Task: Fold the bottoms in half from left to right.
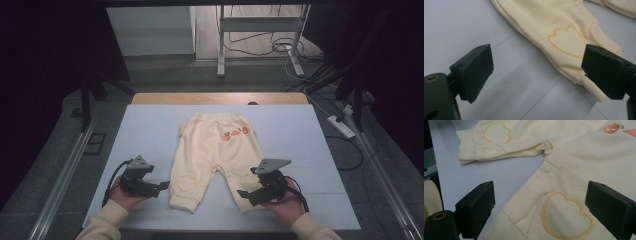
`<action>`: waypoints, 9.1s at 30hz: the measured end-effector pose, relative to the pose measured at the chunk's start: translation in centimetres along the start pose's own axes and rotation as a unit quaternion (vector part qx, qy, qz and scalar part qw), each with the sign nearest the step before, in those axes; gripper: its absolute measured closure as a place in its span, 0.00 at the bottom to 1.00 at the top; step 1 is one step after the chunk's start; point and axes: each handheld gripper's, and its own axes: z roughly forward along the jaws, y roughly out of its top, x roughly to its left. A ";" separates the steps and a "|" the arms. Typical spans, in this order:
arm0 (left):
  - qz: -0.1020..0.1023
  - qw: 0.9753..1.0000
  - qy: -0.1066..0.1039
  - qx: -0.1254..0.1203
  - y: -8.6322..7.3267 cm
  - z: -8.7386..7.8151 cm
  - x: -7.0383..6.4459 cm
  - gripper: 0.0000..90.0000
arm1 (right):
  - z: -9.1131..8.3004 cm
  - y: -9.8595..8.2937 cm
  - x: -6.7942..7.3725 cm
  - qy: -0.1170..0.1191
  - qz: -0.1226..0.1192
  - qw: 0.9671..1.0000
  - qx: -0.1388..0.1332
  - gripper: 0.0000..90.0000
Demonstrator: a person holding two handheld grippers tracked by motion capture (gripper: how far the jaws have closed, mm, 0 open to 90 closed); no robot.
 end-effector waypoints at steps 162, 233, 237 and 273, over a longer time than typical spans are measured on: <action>0.022 0.999 0.025 0.007 7.7 4.4 2.3 0.16 | 13.5 7.1 10.9 0.081 -0.143 0.985 0.059 0.87; -0.015 0.999 0.031 0.029 13.8 10.5 7.2 0.21 | 13.2 7.0 10.7 0.090 -0.136 0.985 0.047 0.86; -0.014 0.999 0.031 0.028 13.9 10.9 7.1 0.22 | 13.2 6.9 10.7 0.089 -0.135 0.986 0.048 0.86; -0.044 0.997 -0.023 0.064 12.9 13.6 8.5 0.83 | 13.1 6.8 10.7 0.091 -0.129 0.986 0.050 0.86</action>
